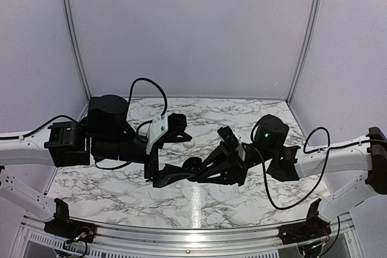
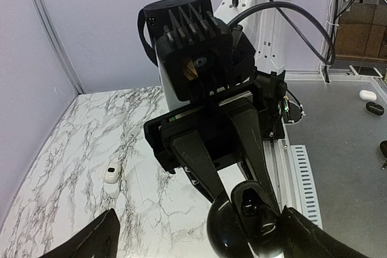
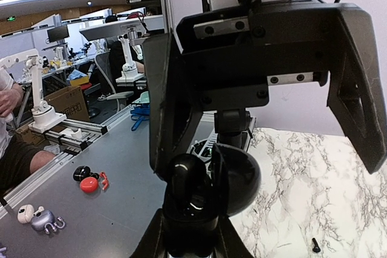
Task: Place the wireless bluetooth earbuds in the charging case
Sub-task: Adjust the right earbud in the right side groove of the charging case.
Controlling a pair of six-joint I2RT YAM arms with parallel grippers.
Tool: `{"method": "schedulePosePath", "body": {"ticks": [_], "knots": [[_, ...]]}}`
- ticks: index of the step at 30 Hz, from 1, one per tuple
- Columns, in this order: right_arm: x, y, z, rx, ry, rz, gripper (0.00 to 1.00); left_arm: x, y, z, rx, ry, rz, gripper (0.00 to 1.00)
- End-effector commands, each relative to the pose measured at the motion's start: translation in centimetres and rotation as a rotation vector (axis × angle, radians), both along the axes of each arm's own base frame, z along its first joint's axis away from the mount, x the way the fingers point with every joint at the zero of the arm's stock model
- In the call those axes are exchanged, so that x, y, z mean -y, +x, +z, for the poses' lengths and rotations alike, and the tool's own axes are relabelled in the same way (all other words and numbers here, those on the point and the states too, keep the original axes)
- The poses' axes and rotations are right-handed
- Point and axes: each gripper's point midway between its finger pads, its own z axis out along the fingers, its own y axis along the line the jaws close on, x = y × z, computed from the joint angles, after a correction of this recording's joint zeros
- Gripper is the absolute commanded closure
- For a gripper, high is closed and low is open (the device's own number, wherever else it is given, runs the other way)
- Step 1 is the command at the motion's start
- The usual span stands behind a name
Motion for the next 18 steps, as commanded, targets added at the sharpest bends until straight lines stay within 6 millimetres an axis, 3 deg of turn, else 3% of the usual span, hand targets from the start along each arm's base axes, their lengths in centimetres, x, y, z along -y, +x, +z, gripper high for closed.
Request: {"method": "schedulePosePath", "body": {"ticks": [1,18], "knots": [[-0.4,-0.6,1.3,0.028,0.028,0.034,1.0,0.4,0.0,0.9,0.011,-0.009,-0.014,0.06],[-1.1,-1.2,1.3,0.042,0.019,0.048,1.0,1.8,0.5,0.4,-0.015,-0.009,-0.006,0.08]]}}
